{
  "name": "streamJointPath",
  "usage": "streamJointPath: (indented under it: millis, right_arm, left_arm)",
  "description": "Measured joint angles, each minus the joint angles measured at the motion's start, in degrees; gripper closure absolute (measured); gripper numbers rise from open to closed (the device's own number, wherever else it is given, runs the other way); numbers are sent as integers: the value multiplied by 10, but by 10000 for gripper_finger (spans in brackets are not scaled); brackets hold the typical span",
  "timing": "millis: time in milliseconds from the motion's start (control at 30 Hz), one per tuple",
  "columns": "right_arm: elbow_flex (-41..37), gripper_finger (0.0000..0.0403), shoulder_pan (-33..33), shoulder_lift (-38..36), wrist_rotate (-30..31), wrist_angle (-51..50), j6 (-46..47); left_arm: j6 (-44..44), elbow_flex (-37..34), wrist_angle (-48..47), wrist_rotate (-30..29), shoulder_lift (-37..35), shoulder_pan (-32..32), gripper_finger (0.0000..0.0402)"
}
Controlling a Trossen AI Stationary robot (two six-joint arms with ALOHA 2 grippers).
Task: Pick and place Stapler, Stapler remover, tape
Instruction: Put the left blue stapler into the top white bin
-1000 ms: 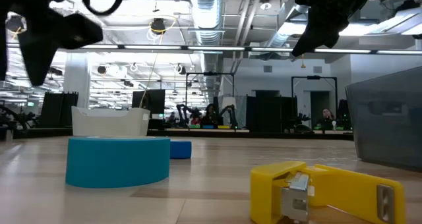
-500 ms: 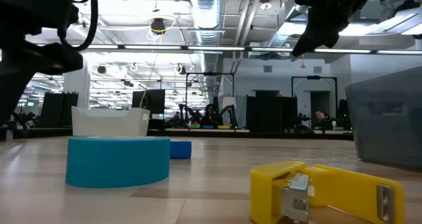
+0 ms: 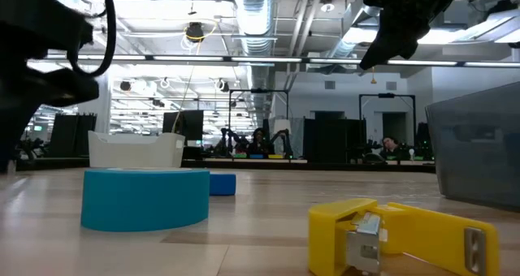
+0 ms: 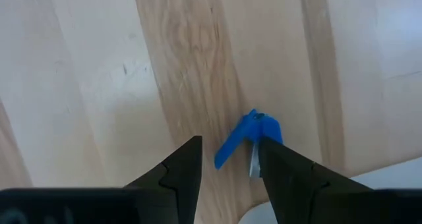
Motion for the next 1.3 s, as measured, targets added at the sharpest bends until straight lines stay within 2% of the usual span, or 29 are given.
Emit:
streamJointPath:
  millis: [333,733,1167,1300]
  right_arm:
    - [0,403,0,0,0,0,0]
    - [0,403,0,0,0,0,0]
    - [0,403,0,0,0,0,0]
    - [0,403,0,0,0,0,0]
  left_arm:
    - [-25,-32,37,1,-3,2,270]
    - [-24,-49,83,-18,-2,5,395]
    - [-23,-42,90,-30,0,17,400]
    - [2,-24,81,-35,3,27,401]
